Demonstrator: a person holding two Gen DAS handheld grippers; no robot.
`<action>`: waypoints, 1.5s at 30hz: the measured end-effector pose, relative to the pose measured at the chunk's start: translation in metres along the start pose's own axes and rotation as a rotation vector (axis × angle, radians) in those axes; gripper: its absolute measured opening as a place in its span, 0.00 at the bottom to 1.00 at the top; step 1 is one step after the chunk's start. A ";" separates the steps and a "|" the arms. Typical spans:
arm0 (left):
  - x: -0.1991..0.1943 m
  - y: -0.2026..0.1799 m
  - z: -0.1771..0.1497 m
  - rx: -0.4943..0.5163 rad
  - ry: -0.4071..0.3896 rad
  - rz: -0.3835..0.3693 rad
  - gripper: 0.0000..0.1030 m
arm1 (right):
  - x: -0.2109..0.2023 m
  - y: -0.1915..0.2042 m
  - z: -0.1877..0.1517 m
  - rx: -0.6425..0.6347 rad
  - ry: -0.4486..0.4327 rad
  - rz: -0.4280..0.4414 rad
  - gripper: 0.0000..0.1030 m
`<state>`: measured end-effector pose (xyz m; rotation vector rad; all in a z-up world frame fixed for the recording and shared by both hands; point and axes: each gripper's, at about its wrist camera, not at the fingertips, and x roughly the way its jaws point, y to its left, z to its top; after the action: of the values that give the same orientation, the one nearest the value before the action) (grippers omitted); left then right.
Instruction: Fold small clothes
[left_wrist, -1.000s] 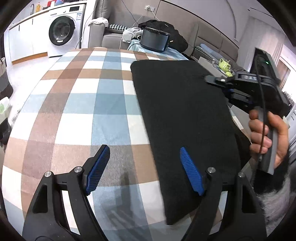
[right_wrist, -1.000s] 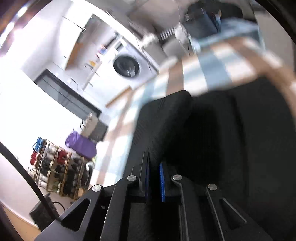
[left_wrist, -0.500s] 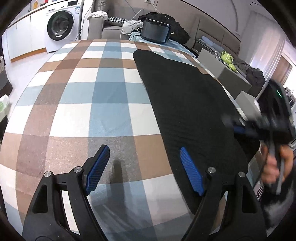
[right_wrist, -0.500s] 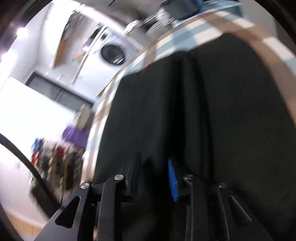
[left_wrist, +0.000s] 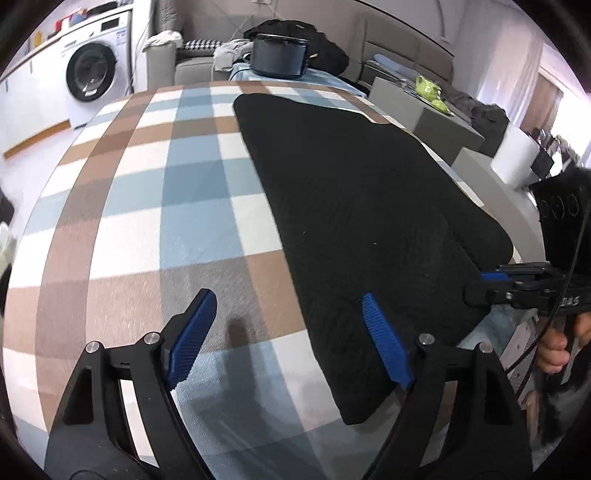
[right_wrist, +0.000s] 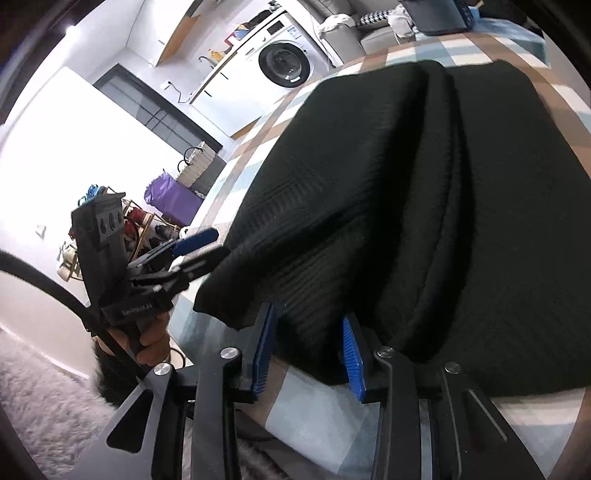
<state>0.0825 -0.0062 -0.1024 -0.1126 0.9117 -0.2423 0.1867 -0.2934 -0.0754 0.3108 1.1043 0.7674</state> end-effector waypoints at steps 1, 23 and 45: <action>0.000 0.003 0.000 -0.009 0.000 -0.005 0.77 | -0.001 0.008 -0.003 -0.024 -0.006 -0.024 0.17; 0.003 0.012 0.005 -0.041 -0.015 0.014 0.80 | 0.001 -0.014 0.003 0.090 -0.033 -0.020 0.19; -0.008 0.021 0.017 -0.096 -0.038 0.040 0.80 | 0.007 -0.078 0.062 0.241 -0.109 -0.006 0.34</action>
<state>0.0950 0.0158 -0.0904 -0.1871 0.8871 -0.1592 0.2743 -0.3351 -0.0980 0.5464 1.0955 0.6048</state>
